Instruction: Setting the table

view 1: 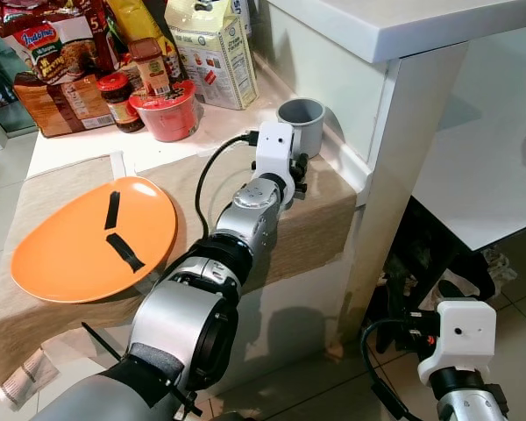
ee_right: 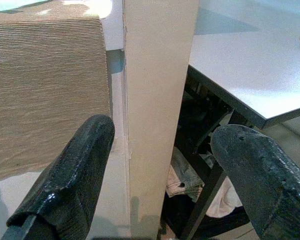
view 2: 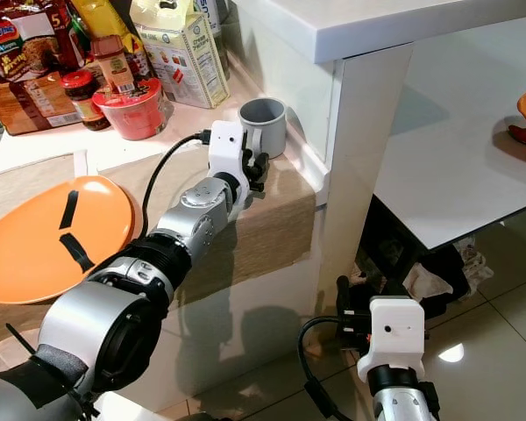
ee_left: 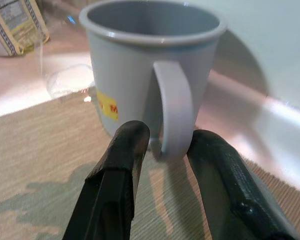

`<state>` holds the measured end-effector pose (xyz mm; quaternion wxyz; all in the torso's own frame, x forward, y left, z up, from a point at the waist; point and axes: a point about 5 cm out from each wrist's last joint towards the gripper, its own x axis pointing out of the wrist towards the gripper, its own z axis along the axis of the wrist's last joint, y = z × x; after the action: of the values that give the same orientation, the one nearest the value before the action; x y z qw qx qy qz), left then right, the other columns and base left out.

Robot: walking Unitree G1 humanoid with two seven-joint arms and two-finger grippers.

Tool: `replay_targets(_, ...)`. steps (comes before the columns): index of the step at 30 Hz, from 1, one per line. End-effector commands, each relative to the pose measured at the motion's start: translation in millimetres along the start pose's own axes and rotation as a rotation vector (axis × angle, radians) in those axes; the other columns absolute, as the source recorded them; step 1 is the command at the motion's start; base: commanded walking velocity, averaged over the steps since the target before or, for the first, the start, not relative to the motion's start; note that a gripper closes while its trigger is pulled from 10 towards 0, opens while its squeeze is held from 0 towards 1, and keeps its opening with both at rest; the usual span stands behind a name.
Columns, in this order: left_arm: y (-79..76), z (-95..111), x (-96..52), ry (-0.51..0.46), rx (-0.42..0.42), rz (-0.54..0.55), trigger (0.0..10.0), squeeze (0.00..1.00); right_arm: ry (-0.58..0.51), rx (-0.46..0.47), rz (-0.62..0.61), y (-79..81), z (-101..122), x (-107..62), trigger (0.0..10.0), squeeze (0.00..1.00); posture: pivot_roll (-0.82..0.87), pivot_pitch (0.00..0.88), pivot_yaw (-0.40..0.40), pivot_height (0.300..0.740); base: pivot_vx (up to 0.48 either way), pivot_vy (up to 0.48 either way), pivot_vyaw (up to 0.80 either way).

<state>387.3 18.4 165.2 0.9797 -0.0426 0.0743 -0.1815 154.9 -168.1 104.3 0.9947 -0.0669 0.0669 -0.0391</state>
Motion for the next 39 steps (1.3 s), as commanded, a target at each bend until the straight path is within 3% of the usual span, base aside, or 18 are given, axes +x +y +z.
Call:
replay_targets(1,-17.2,10,3.3,-0.022,-0.010,-0.043,0.0,0.00,-0.009,0.004,0.006,3.1,4,-0.3,10.0,0.00,-0.15,0.000,0.149,0.740,0.000,0.000,0.00)
replay_targets(15,-7.3,17,3.5,-0.057,-0.041,-0.016,0.0,0.00,-0.016,-0.001,0.020,4.5,3,8.0,10.0,0.00,-0.12,0.000,0.147,0.740,0.000,0.000,0.00)
replay_targets(29,40.1,52,-6.0,-0.251,0.064,0.015,0.0,0.00,-0.062,0.012,0.038,7.9,3,40.9,10.0,0.00,-0.03,0.000,0.120,0.740,0.000,0.000,0.00)
replay_targets(39,78.9,57,-24.0,-0.339,0.074,0.045,0.0,0.00,-0.112,0.017,0.009,-0.8,9,67.6,10.0,0.00,0.02,0.000,0.086,0.740,0.000,0.000,0.00)
